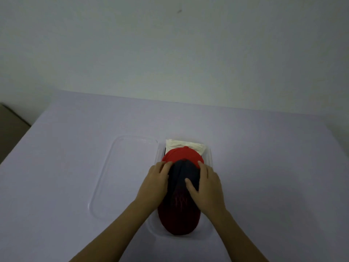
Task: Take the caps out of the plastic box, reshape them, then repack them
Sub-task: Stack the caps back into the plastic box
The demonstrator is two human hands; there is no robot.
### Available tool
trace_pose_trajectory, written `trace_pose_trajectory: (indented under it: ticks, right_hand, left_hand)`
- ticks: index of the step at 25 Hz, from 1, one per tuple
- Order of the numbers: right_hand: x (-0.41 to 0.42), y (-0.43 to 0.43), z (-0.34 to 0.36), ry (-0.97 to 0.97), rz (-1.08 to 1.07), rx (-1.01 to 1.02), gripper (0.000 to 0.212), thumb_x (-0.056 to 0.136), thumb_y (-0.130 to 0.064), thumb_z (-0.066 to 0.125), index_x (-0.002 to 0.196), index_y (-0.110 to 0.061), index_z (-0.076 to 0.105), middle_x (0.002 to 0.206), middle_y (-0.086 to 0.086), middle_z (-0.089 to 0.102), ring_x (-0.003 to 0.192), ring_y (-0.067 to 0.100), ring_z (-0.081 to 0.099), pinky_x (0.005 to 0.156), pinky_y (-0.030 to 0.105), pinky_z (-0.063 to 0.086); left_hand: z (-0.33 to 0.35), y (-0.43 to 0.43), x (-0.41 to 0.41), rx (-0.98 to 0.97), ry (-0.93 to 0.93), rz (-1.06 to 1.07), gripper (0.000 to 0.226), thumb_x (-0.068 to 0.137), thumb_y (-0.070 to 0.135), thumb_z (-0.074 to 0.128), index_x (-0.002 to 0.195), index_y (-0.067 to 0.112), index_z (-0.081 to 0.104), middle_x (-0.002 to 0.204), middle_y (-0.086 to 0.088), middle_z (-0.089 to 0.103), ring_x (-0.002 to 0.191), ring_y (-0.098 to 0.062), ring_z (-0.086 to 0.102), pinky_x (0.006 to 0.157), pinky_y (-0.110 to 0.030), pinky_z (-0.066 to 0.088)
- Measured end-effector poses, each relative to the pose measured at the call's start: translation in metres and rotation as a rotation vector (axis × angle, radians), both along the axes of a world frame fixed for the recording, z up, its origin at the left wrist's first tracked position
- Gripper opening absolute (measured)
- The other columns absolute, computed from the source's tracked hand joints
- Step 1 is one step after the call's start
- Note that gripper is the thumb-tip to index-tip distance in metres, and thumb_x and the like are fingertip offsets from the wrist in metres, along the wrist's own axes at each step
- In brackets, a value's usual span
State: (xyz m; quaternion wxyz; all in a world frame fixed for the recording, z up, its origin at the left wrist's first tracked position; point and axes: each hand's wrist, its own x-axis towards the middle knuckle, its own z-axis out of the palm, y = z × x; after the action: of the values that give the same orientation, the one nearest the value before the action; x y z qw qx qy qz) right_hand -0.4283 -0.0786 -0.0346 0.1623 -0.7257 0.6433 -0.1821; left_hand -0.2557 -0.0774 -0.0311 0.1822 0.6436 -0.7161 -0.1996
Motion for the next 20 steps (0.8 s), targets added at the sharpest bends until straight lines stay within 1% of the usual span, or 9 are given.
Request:
trace_pose_trajectory:
  ticks: [2, 4, 6, 9, 11, 12, 14, 16, 20]
  right_hand:
    - [0.011, 0.008, -0.002, -0.069, 0.113, -0.008, 0.063, 0.093, -0.053, 0.018, 0.146, -0.020, 0.023, 0.155, 0.000, 0.023, 0.142, 0.017, 0.023, 0.115, 0.039, 0.027]
    - [0.017, 0.015, -0.012, -0.007, 0.173, 0.060, 0.065, 0.090, -0.058, 0.002, 0.147, -0.027, 0.002, 0.156, -0.009, -0.004, 0.144, 0.011, -0.005, 0.120, 0.037, 0.009]
    - [0.018, 0.015, -0.023, 0.066, 0.142, 0.081, 0.066, 0.087, -0.062, -0.002, 0.144, -0.030, -0.010, 0.154, -0.009, -0.013, 0.143, 0.011, -0.013, 0.120, 0.037, 0.004]
    - [0.023, 0.013, -0.028, 0.078, 0.098, 0.098, 0.067, 0.086, -0.062, -0.001, 0.143, -0.029, -0.011, 0.154, -0.006, -0.013, 0.142, 0.014, -0.013, 0.119, 0.040, 0.006]
    - [0.025, 0.011, -0.030, 0.090, 0.095, 0.101, 0.068, 0.085, -0.063, -0.003, 0.142, -0.028, -0.012, 0.153, -0.006, -0.014, 0.140, 0.014, -0.015, 0.118, 0.041, 0.007]
    - [0.026, 0.011, -0.030, 0.092, 0.094, 0.100, 0.068, 0.084, -0.063, -0.004, 0.142, -0.028, -0.012, 0.153, -0.006, -0.014, 0.140, 0.014, -0.015, 0.118, 0.041, 0.007]
    - [0.026, 0.010, -0.033, 0.085, 0.093, 0.094, 0.070, 0.083, -0.063, -0.005, 0.142, -0.026, -0.012, 0.153, -0.005, -0.014, 0.139, 0.015, -0.015, 0.118, 0.042, 0.008]
    - [0.025, 0.009, -0.037, 0.085, 0.083, 0.085, 0.071, 0.084, -0.064, -0.006, 0.143, -0.025, -0.010, 0.153, -0.004, -0.012, 0.140, 0.016, -0.012, 0.118, 0.043, 0.010]
    - [0.027, 0.008, -0.042, 0.083, 0.073, 0.060, 0.072, 0.086, -0.064, -0.005, 0.145, -0.023, -0.003, 0.154, -0.002, -0.005, 0.142, 0.020, -0.004, 0.115, 0.043, 0.014]
  left_hand:
    - [-0.007, 0.016, -0.007, 0.008, 0.065, -0.026, 0.052, 0.096, 0.011, 0.040, 0.146, 0.009, 0.026, 0.150, -0.013, 0.035, 0.136, -0.027, 0.037, 0.112, -0.032, 0.032]
    - [-0.017, 0.022, -0.007, 0.088, 0.069, -0.056, 0.059, 0.099, 0.013, 0.035, 0.146, 0.015, 0.001, 0.158, -0.008, 0.014, 0.145, -0.021, 0.019, 0.116, -0.029, 0.023]
    - [-0.020, 0.021, -0.005, 0.112, 0.076, -0.079, 0.060, 0.099, 0.014, 0.033, 0.141, 0.017, -0.010, 0.159, -0.006, 0.005, 0.147, -0.018, 0.010, 0.116, -0.025, 0.018]
    - [-0.007, 0.016, 0.014, -0.029, 0.137, -0.040, 0.053, 0.095, 0.018, 0.034, 0.145, 0.008, 0.023, 0.154, -0.008, 0.024, 0.143, -0.017, 0.021, 0.114, -0.021, 0.016]
    - [-0.011, 0.011, 0.046, -0.189, 0.093, 0.211, 0.051, 0.091, 0.024, 0.042, 0.137, 0.002, 0.043, 0.143, -0.017, 0.045, 0.134, -0.030, 0.040, 0.111, -0.037, 0.029]
    - [-0.015, 0.008, 0.066, -0.179, 0.066, 0.405, 0.055, 0.090, 0.029, 0.048, 0.136, -0.001, 0.041, 0.141, -0.022, 0.045, 0.130, -0.037, 0.042, 0.109, -0.044, 0.033]
    - [-0.024, 0.007, 0.104, 0.167, 0.024, 0.770, 0.087, 0.082, 0.045, 0.063, 0.144, 0.000, 0.022, 0.147, -0.025, 0.030, 0.133, -0.043, 0.030, 0.106, -0.054, 0.031]
    - [-0.033, 0.013, 0.126, 0.492, -0.026, 0.890, 0.113, 0.068, 0.058, 0.070, 0.146, 0.002, 0.012, 0.151, -0.022, 0.020, 0.135, -0.042, 0.022, 0.105, -0.059, 0.028]
    - [-0.034, 0.016, 0.137, 0.572, -0.018, 0.901, 0.112, 0.056, 0.063, 0.076, 0.134, -0.004, 0.031, 0.140, -0.024, 0.032, 0.130, -0.041, 0.029, 0.102, -0.057, 0.032]
